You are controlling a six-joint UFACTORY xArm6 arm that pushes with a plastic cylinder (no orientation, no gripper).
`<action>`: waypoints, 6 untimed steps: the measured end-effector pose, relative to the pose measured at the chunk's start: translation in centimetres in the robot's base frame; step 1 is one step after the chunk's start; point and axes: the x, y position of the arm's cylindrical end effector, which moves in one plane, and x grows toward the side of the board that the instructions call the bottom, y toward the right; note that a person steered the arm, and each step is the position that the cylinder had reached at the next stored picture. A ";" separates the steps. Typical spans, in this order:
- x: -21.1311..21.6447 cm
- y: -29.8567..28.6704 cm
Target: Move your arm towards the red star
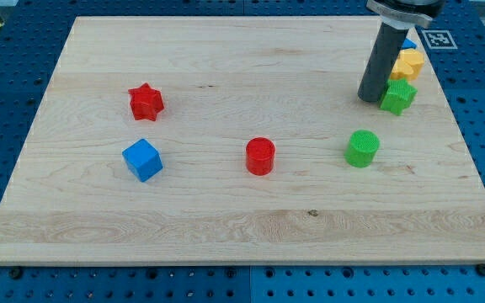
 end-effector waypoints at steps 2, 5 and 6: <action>0.0 0.1; -3.1 -17.1; -3.1 -28.9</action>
